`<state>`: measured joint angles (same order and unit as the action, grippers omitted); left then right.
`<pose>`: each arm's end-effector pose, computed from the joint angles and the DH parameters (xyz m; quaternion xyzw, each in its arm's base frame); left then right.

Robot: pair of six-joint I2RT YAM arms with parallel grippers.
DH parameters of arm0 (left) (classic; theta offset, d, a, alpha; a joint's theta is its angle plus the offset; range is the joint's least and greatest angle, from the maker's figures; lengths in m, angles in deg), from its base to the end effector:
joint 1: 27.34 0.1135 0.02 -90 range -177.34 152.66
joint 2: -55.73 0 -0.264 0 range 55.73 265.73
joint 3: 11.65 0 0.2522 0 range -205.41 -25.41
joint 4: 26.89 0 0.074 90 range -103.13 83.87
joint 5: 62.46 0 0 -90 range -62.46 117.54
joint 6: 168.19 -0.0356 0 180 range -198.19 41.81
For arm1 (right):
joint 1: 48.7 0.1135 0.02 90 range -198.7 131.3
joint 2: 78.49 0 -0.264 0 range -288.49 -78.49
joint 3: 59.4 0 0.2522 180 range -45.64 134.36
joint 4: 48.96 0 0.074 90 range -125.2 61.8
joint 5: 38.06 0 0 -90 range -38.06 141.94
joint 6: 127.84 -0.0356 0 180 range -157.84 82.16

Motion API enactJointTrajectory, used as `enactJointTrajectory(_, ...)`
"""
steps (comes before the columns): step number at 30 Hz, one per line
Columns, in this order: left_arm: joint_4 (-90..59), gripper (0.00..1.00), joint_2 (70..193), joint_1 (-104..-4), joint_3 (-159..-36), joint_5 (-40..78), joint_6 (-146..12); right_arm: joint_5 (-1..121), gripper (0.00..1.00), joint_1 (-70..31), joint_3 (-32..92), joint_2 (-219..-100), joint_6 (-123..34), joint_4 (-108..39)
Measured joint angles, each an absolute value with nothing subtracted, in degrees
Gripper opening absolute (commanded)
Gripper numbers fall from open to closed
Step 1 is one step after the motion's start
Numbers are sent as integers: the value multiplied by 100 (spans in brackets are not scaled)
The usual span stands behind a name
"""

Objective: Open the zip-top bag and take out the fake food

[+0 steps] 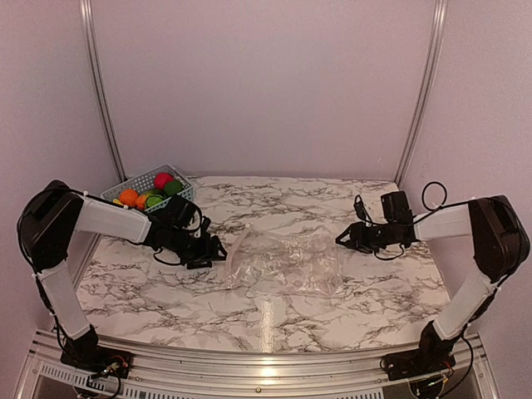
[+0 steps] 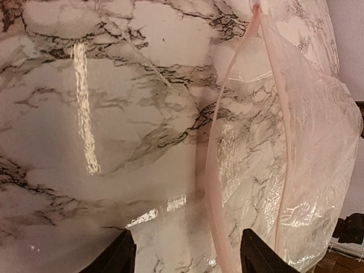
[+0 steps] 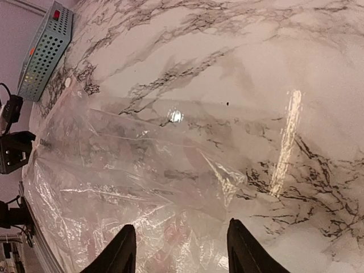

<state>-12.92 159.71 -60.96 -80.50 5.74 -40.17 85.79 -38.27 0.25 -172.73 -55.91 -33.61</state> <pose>0.2926 -0.2104 0.1436 0.0307 0.9219 -0.3445 0.1745 0.3050 0.0763 0.1543 -0.0396 0.9035 0.3458 0.2503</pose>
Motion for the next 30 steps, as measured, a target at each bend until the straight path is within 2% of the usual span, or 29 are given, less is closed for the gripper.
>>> enactJointTrajectory(2, -1050, 98, 15801, -5961, -8112, 618, -4109, 8579, 68, -3918, 54, -17135, -5523, -3195)
enactJointTrajectory(7, -440, 99, 15147, -5290, -8394, 722, -4314, 8583, 81, -4528, 349, -16652, -5252, -2679)
enactJointTrajectory(12, 155, 99, 14708, -4580, -9360, 773, -4694, 8640, 98, -4989, 924, -16361, -4990, -2268)
enactJointTrajectory(21, 789, 99, 14035, -4131, -10164, 1328, -5232, 9049, 99, -5077, 1326, -15570, -4841, -2043)
enactJointTrajectory(30, 944, 99, 13410, -4134, -8907, 1717, -5357, 9326, 99, -5079, 41, -14484, -5001, -2308)
